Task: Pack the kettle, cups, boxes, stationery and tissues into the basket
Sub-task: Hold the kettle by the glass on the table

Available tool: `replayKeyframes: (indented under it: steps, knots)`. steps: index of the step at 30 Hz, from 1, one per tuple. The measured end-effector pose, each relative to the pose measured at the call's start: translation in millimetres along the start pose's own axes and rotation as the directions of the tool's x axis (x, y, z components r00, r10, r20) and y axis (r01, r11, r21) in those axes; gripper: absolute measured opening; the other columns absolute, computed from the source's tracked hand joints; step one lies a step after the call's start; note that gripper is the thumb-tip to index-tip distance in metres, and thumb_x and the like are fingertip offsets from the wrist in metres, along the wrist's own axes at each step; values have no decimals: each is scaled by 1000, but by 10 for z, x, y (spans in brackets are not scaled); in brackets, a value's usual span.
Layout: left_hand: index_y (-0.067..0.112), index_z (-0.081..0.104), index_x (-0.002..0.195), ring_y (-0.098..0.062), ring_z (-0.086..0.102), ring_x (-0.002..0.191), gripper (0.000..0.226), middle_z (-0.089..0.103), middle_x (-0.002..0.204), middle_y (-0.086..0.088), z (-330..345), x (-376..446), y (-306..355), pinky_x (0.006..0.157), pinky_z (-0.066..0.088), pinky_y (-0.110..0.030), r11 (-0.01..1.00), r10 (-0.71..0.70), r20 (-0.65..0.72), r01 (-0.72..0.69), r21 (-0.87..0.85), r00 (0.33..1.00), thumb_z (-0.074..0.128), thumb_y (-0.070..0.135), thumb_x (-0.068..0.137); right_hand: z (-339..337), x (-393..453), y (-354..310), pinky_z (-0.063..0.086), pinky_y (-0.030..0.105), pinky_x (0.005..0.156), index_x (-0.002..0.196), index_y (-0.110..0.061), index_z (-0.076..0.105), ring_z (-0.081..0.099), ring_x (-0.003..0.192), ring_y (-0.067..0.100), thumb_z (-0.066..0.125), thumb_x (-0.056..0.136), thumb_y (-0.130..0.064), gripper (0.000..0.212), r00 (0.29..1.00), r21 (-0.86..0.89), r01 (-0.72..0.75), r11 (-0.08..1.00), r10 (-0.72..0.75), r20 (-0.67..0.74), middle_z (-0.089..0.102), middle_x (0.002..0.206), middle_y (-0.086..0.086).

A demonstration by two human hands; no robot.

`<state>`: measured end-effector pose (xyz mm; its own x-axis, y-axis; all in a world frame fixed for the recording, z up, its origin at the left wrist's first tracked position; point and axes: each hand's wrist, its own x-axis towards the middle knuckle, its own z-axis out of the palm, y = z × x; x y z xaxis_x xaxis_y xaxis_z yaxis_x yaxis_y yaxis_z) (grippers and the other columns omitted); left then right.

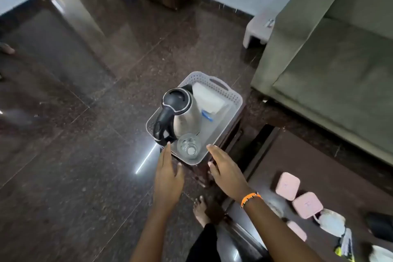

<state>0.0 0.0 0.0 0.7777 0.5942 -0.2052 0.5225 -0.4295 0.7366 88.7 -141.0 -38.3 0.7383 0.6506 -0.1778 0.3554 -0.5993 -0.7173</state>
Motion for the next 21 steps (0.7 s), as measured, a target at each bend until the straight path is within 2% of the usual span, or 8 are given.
replayKeyframes:
  steps: [5,8,9,10,12,15,17,21]
  knots:
    - [18,13,150,-19,20,144,67,16,157,-4,-70,503,-189,117,23,-39,990,-137,-80,133,-52,987,47,13,92,462,502,-149,5,21,117,147,-9,6,5,147,16,47,94,-26,70,990,-5,-140,990,140,30,7,159,6]
    - [18,17,149,-17,23,142,65,21,155,-3,-83,704,-262,116,24,-36,987,-142,-86,134,-93,986,48,14,92,687,664,-220,6,26,120,146,-4,0,2,147,20,28,83,-57,86,978,-7,-199,980,199,62,1,158,11]
    - [17,20,148,-15,30,137,63,28,152,-3,-82,773,-285,113,27,-29,987,-139,-97,129,-99,986,49,14,92,743,711,-218,8,28,121,146,-3,1,3,147,22,25,78,-61,92,974,-13,-217,976,217,60,2,158,11]
    - [16,26,146,-12,37,127,59,36,145,-2,-80,847,-301,105,30,-17,987,-135,-109,123,-108,985,50,14,91,796,761,-211,13,31,122,146,-3,2,6,147,23,33,82,-57,89,971,-22,-232,972,233,44,5,158,12]
    - [14,40,135,-9,47,104,48,50,123,1,-91,983,-318,80,32,1,981,-152,-125,134,-138,980,53,14,89,885,836,-173,22,37,120,146,-3,5,12,146,24,58,86,-36,87,969,-28,-246,969,246,-4,10,157,12]
    - [19,51,105,-14,56,83,26,58,90,8,-140,1247,-379,59,38,-8,971,-215,-57,207,-123,975,63,21,82,946,926,-84,27,35,118,146,-6,10,20,143,23,66,80,-37,92,966,-14,-259,966,259,-15,18,154,10]
    - [25,52,94,-11,55,70,25,54,73,16,-189,1404,-407,55,37,-15,974,-223,42,225,-39,974,69,29,77,950,947,-51,35,34,112,143,-8,19,31,137,23,74,73,-26,91,961,48,-274,960,275,-23,28,147,8]
    - [22,61,72,-22,66,70,26,63,64,9,-207,1626,-439,71,59,-39,933,-295,178,323,-160,939,78,33,57,921,950,-28,38,29,108,136,-10,32,43,127,19,75,63,-12,84,958,186,-246,951,268,-103,39,135,6]
